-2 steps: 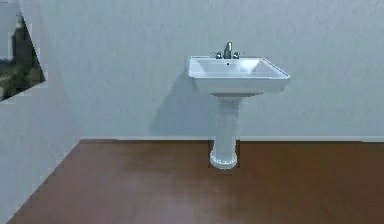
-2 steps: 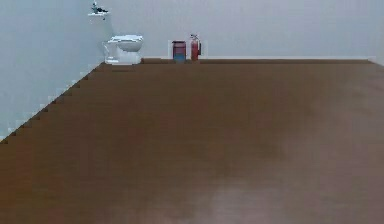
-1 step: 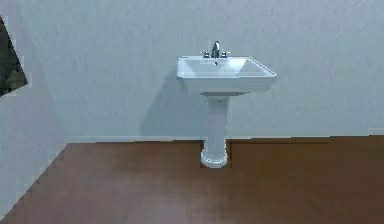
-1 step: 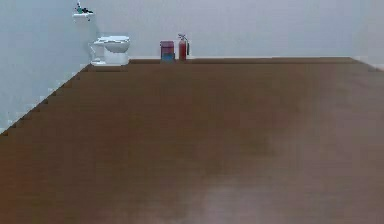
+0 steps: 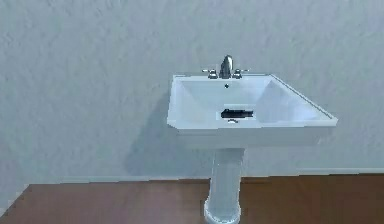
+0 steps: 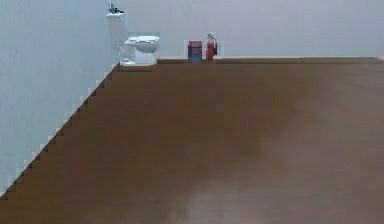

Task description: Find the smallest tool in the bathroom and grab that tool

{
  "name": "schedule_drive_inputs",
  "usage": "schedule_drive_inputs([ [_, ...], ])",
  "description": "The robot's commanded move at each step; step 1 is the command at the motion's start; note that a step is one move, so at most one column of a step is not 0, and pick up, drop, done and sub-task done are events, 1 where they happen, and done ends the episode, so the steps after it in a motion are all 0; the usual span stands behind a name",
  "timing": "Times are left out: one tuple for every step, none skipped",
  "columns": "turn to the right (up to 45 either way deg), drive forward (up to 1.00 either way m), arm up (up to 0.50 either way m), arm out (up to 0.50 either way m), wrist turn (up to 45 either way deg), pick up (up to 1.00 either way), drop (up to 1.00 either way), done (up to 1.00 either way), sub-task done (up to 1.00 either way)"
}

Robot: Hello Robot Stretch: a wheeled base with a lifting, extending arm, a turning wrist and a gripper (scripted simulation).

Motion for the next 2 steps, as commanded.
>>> schedule_drive_inputs([
  [-45.0, 0.0, 0.0, 0.0, 0.0, 0.0, 0.0, 0.0, 0.0],
  [-27.0, 0.0, 0.0, 0.0, 0.0, 0.0, 0.0, 0.0, 0.0],
])
